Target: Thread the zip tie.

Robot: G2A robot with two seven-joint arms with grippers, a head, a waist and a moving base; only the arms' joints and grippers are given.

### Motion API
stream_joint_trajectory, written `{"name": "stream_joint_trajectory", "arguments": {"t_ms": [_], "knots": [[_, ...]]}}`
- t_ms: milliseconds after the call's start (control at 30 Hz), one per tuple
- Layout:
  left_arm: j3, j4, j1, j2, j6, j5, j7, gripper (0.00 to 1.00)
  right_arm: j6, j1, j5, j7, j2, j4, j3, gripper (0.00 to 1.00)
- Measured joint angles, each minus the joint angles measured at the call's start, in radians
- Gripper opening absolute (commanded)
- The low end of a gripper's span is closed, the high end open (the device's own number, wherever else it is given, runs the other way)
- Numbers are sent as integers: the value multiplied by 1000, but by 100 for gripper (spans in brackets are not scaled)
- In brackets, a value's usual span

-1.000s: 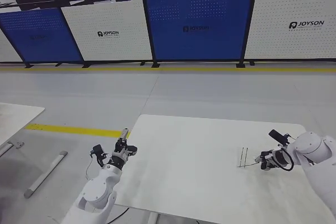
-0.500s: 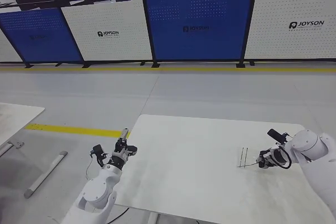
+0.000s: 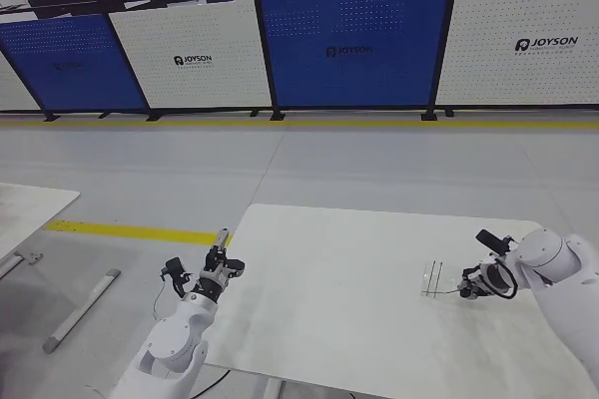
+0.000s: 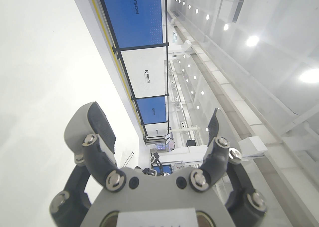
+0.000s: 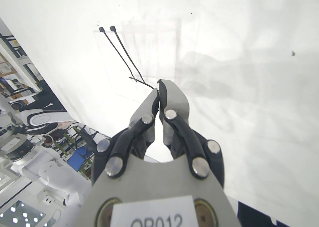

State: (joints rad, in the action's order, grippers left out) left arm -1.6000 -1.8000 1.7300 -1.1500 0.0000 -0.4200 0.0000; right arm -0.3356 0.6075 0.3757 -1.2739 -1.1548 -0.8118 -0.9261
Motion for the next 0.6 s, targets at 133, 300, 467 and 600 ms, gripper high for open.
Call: {"name": "stream_joint_trajectory", "arguments": {"t_ms": [133, 300, 467, 600], "knots": [[0, 0, 0, 0, 0, 0, 0, 100, -2, 9, 6, 5, 6, -28, -9, 0], [0, 0, 0, 0, 0, 0, 0, 100, -5, 38, 23, -6, 23, -94, -37, 0], [0, 0, 0, 0, 0, 0, 0, 100, -4, 89, 41, -16, 50, -179, -98, 0], [0, 0, 0, 0, 0, 0, 0, 100, -4, 157, 43, -29, 79, -280, -186, 0]]}}
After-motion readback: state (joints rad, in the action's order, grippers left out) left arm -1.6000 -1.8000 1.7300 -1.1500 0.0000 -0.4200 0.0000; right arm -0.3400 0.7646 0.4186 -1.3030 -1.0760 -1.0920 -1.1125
